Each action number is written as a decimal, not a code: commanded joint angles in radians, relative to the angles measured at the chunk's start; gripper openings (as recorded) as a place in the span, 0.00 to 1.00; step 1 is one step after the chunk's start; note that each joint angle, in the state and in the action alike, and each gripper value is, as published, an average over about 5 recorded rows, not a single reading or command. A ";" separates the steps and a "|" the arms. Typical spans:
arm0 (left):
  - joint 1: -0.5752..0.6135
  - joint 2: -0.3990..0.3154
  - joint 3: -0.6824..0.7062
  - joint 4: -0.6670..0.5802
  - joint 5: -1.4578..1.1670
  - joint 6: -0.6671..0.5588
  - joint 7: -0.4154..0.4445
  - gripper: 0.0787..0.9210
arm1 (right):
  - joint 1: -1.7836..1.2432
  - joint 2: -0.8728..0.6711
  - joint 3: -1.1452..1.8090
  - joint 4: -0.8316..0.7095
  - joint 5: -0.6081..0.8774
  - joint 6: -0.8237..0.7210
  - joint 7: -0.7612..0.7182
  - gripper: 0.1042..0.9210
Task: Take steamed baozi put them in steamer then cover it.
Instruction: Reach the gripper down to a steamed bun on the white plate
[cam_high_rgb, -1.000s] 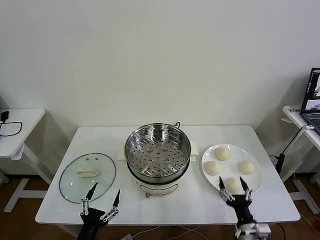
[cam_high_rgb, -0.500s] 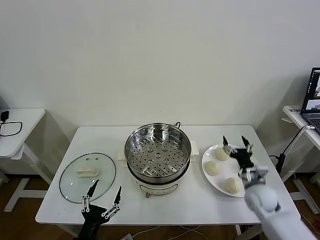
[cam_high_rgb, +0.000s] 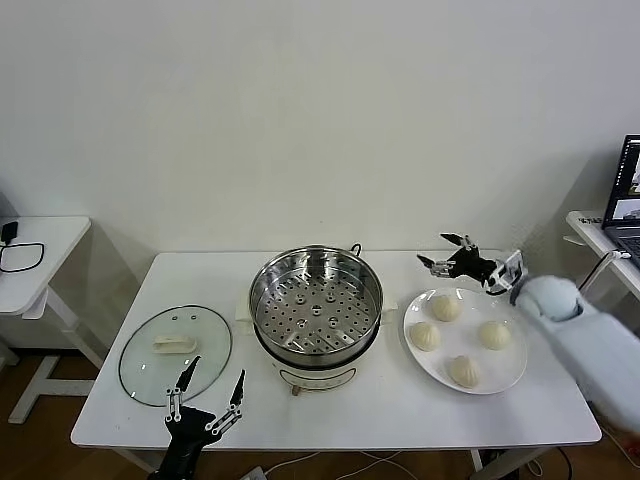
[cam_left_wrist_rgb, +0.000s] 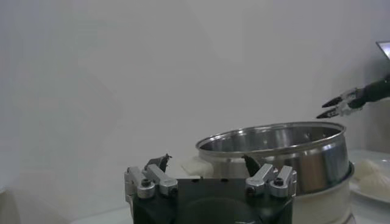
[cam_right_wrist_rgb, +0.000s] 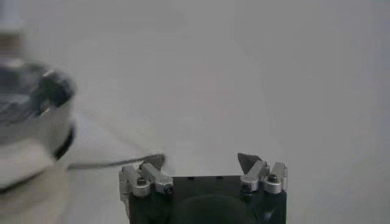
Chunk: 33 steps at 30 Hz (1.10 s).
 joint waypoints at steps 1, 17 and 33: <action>-0.001 -0.001 0.002 0.000 0.001 0.003 -0.001 0.88 | 0.302 0.009 -0.205 -0.235 -0.309 0.056 -0.496 0.88; 0.005 -0.011 0.006 0.002 0.000 0.010 -0.004 0.88 | 0.356 0.314 -0.214 -0.475 -0.747 0.179 -0.589 0.88; 0.002 -0.011 0.006 0.013 0.000 0.002 -0.014 0.88 | 0.277 0.353 -0.203 -0.521 -0.813 0.196 -0.392 0.88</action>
